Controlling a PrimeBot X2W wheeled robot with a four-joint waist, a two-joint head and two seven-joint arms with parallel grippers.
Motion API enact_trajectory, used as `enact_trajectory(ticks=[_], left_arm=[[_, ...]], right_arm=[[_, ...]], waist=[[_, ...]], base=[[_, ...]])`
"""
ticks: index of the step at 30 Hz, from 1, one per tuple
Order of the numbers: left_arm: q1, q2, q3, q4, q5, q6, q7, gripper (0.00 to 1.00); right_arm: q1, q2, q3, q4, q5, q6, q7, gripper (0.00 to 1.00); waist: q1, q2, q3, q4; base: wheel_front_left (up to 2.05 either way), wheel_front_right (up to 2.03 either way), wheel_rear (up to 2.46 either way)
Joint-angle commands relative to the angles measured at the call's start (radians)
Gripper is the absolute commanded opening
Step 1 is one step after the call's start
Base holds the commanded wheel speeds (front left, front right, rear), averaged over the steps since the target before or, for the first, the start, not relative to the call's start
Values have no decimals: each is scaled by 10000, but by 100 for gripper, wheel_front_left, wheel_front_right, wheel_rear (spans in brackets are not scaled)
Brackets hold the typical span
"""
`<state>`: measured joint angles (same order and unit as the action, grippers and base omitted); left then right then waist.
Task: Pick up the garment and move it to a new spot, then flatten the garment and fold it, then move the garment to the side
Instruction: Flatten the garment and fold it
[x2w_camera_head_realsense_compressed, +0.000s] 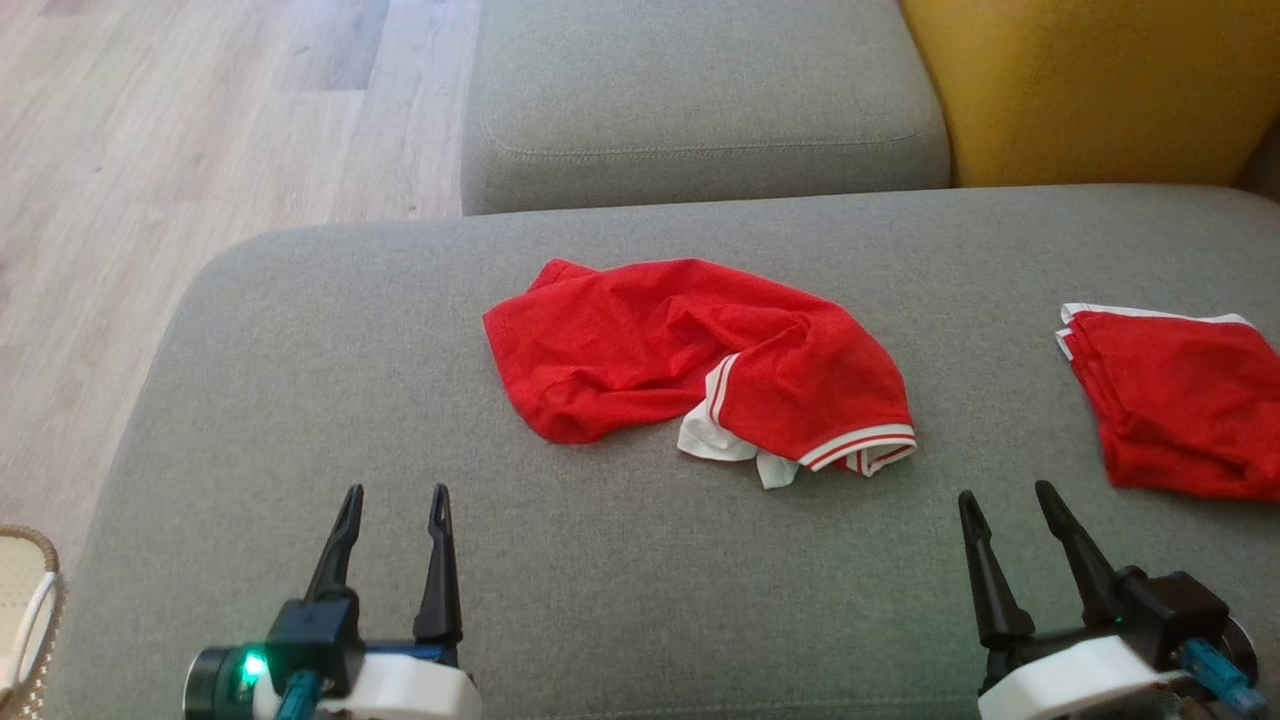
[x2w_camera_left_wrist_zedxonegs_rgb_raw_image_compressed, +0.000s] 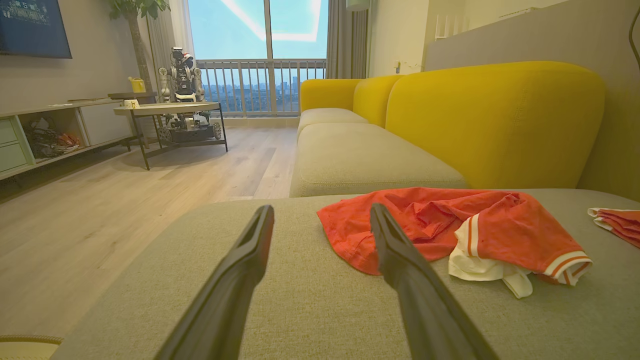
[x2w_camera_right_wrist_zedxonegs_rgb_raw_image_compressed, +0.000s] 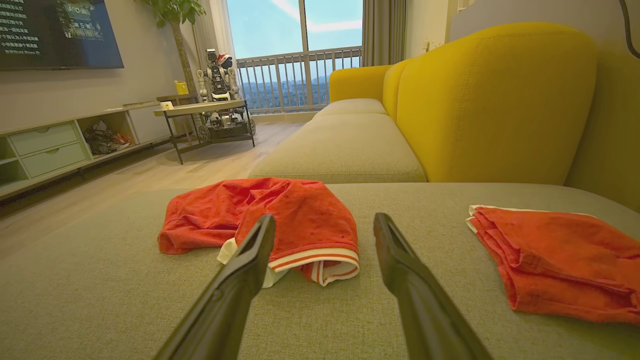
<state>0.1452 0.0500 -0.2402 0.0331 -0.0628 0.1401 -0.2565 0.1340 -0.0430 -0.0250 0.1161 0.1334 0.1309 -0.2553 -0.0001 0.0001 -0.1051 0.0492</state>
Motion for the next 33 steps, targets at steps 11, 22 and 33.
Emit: enact_trajectory(ticks=[11,22,33], left_arm=[[-310,9,443,-265,121,12,-53,100],[-360,6,441,-258,213,-6,-53,100],[-633,6,-91,484,417,-402,-53,100]], right_arm=[[-278,-72,172,-367,93,-2,-65,100],[-367,-72,197,-368,155,-2,-65,100],[-503,-72,318,-376,121,-2,-65,100]], waist=[[1,-1,15,21],[1,-1,115,-46],[1,-1,404,-424]], base=[[0,0,0],[0,0,0],[0,0,0]])
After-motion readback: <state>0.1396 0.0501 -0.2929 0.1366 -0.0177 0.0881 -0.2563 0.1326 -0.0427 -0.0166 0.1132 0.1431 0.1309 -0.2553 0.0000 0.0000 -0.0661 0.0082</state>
